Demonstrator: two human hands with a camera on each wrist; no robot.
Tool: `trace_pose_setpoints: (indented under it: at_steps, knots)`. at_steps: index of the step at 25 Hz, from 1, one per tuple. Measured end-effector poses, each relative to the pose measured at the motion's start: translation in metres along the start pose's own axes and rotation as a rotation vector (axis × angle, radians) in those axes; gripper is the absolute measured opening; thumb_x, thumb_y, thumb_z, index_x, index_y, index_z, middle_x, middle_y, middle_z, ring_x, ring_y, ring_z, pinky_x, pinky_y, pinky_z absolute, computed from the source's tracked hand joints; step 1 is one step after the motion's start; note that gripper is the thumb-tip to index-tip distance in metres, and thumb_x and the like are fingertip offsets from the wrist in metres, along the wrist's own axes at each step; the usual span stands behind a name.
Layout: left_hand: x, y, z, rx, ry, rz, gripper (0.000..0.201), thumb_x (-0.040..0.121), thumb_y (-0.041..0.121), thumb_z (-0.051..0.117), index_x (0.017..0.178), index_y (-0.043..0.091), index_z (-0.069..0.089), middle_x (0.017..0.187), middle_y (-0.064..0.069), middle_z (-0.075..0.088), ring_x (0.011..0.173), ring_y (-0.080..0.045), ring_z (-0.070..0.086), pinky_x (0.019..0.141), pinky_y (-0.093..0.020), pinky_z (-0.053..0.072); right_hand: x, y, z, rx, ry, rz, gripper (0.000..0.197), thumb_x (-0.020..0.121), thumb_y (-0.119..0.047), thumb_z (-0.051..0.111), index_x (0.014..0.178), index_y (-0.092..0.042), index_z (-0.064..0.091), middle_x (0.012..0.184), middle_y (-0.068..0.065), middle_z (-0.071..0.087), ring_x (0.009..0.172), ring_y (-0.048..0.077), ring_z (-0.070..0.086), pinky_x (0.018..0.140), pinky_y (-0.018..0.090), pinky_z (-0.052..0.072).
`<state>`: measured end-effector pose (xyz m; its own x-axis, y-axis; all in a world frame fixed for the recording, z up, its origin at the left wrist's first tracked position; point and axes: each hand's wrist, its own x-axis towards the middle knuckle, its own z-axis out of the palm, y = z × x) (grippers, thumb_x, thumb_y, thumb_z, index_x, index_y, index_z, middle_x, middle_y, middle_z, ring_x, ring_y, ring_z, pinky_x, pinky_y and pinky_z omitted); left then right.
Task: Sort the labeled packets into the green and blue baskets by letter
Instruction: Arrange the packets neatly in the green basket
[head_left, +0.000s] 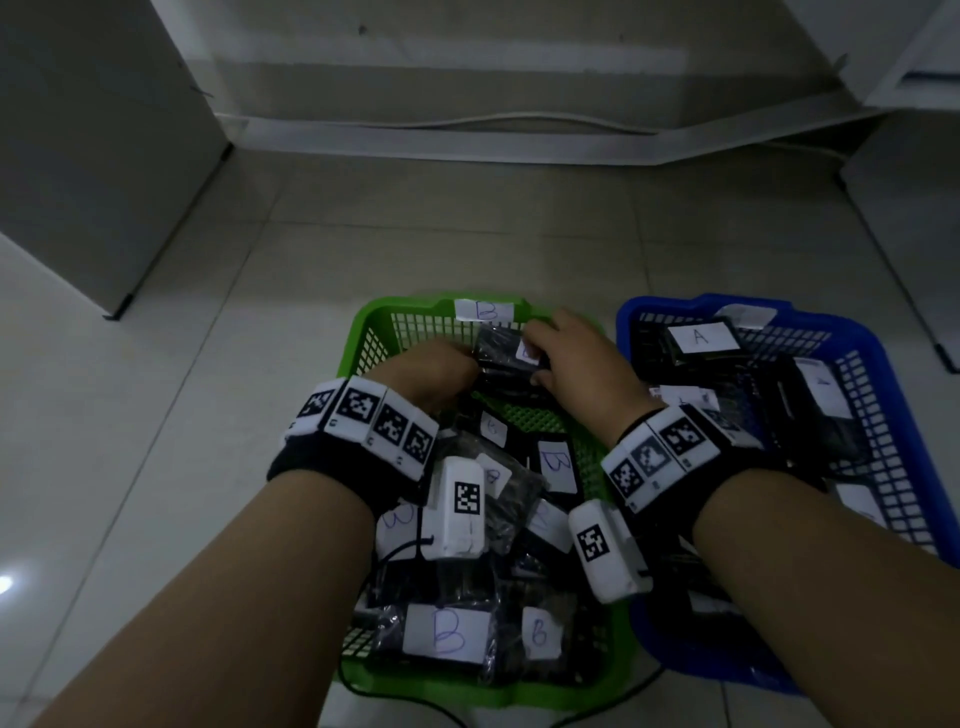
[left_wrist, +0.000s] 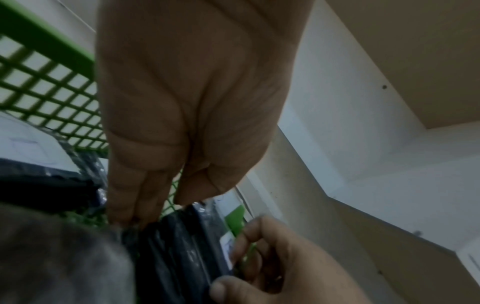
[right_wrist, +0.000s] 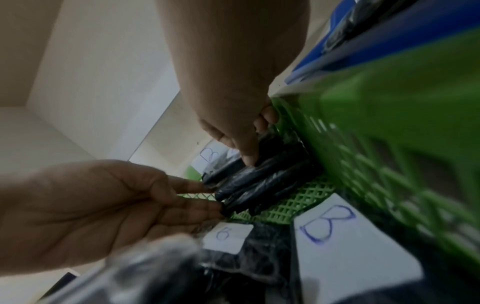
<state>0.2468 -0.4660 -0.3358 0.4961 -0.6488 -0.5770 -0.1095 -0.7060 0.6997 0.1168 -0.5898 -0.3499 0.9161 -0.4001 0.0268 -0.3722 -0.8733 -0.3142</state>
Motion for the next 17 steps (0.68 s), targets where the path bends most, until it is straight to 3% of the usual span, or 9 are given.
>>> trace_pose_setpoints:
  at_steps: [5,7,10,12,14,17]
  knots:
    - [-0.009,-0.014,-0.015,0.232,0.113,0.022,0.032,0.090,0.013,0.057,0.122,0.013,0.062,0.129,-0.009,0.058,0.118,-0.025,0.054,0.108,-0.037,0.039,-0.006,-0.004,-0.009,0.147,0.023,0.085,0.014,0.079,-0.012,0.070,0.088,-0.010,0.059,0.094,0.002,0.050,0.090,0.018,0.048,0.067,0.027,0.035]
    - [-0.016,-0.017,-0.016,0.330,0.052,0.020,0.037,0.086,0.022,0.065,0.122,0.018,0.061,0.129,-0.005,0.058,0.117,-0.021,0.054,0.105,-0.030,0.038,-0.017,-0.010,-0.016,0.099,-0.142,0.092,0.006,0.081,-0.015,0.069,0.086,-0.014,0.066,0.095,0.000,0.057,0.091,0.020,0.057,0.069,0.026,0.043]
    - [-0.025,-0.020,-0.002,0.516,-0.024,0.041,0.058,0.080,0.041,0.070,0.131,0.021,0.052,0.129,-0.004,0.057,0.119,-0.022,0.052,0.100,-0.028,0.039,-0.036,-0.022,-0.018,-0.303,-0.515,0.011,0.025,0.082,-0.033,0.068,0.104,-0.021,0.066,0.108,0.005,0.055,0.104,0.025,0.051,0.077,0.028,0.037]
    - [-0.026,-0.024,0.005,0.488,0.066,0.089,0.048,0.078,0.035,0.072,0.121,0.022,0.056,0.117,-0.003,0.064,0.113,-0.021,0.057,0.094,-0.027,0.044,-0.043,-0.025,-0.014,-0.461,-0.604,-0.047,0.038,0.085,-0.041,0.061,0.118,-0.023,0.058,0.117,0.008,0.055,0.112,0.028,0.044,0.091,0.033,0.034]
    - [-0.032,-0.028,0.005,0.350,0.159,0.124,0.036,0.076,0.021,0.073,0.109,0.022,0.059,0.099,-0.001,0.067,0.099,-0.020,0.063,0.083,-0.024,0.047,-0.045,-0.025,-0.013,-0.476,-0.666,-0.073,0.052,0.087,-0.047,0.055,0.132,-0.024,0.047,0.127,0.009,0.055,0.121,0.030,0.040,0.110,0.038,0.022]
    - [-0.041,-0.035,-0.001,0.183,0.253,0.106,0.036,0.073,0.014,0.074,0.104,0.020,0.058,0.088,0.000,0.065,0.081,-0.018,0.063,0.071,-0.023,0.047,-0.044,-0.026,-0.016,-0.370,-0.698,-0.063,0.057,0.090,-0.052,0.047,0.137,-0.021,0.041,0.122,0.008,0.060,0.119,0.028,0.047,0.117,0.043,0.008]
